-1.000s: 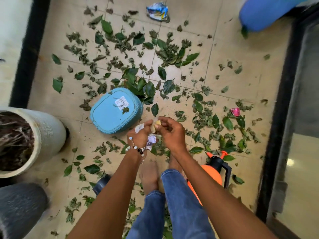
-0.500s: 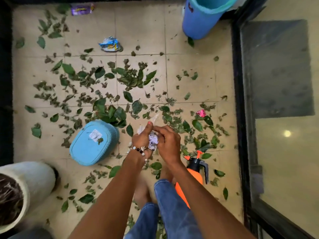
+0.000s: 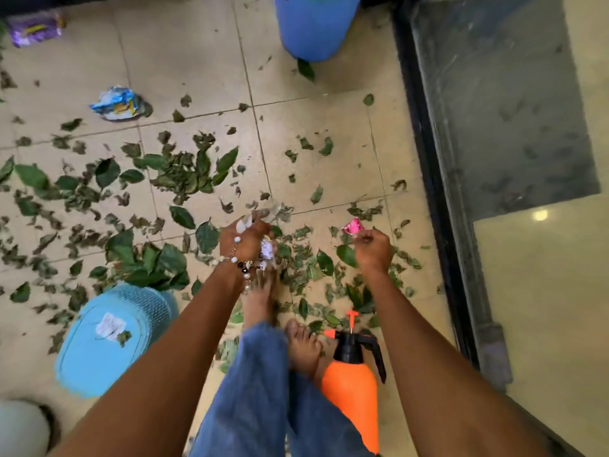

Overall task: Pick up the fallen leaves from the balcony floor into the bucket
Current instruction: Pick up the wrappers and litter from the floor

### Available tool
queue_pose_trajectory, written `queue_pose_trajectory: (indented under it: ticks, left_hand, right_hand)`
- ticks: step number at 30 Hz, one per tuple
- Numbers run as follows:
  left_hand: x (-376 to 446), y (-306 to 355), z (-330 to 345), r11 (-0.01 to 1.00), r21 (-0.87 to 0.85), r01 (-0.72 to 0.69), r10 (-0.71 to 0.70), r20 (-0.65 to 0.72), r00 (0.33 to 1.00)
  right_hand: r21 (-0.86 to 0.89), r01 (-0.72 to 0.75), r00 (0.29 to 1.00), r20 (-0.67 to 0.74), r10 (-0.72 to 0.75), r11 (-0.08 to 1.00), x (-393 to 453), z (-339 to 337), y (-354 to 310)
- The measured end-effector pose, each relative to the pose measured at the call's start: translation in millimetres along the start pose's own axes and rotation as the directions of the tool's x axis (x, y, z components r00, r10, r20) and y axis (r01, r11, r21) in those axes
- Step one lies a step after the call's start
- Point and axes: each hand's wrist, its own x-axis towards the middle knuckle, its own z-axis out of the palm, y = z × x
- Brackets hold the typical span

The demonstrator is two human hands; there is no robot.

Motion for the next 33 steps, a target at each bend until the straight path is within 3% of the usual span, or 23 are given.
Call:
queue_pose_trajectory:
  ticks: [2,5,8,10,14,19,21,24,26,28,33]
  left_hand:
    - [38,-6,7,0.996,0.030,0.085,-0.088,0.097,0.991]
    - [87,-21,17,0.981,0.100,0.164,-0.184,0.238,0.954]
    - [118,-68,24,0.960,0.245,0.137,-0.190,0.209,0.959]
    - [134,-88,17,0.969,0.237,0.066,-0.122,0.231,0.965]
    - [119,-55,27,1.000,-0.010,0.015,-0.012,0.240,0.971]
    - [80,-34,29,0.999,0.017,-0.036,0.033,0.183,0.983]
    - [68,-20,25,1.000,0.016,-0.005,0.003,0.151,0.989]
    - [35,4,20,0.999,-0.026,0.029,-0.026,0.127,0.992]
    - [11,25,13,0.999,-0.024,0.022,-0.020,0.084,0.996]
    - [-13,50,1,0.998,-0.052,0.037,-0.036,0.017,0.999]
    - [-39,103,-41,0.924,-0.356,0.138,-0.127,0.054,0.990]
  right_hand:
    - [-0.155,0.027,0.999,0.027,-0.023,0.987,37,15,11]
    - [-0.388,0.202,0.979,0.095,-0.179,0.899,75,40,26]
    - [-0.541,0.262,0.963,0.097,-0.250,0.799,96,68,43]
    - [-0.576,0.254,0.963,0.073,-0.261,0.777,102,81,51]
    - [-0.510,0.248,0.956,-0.009,-0.293,0.824,111,90,52]
    - [-0.196,0.239,0.955,-0.128,-0.266,0.951,84,72,20]
    - [-0.038,0.268,0.959,-0.086,-0.271,0.963,59,63,-2]
    - [0.325,0.225,0.951,0.133,-0.280,0.919,10,52,-42]
    - [0.302,0.281,0.904,0.235,-0.357,0.911,-29,45,-69]
    - [0.304,0.370,0.858,0.252,-0.449,0.878,-71,39,-98]
    - [0.296,0.494,0.796,0.226,-0.562,0.818,-142,39,-163]
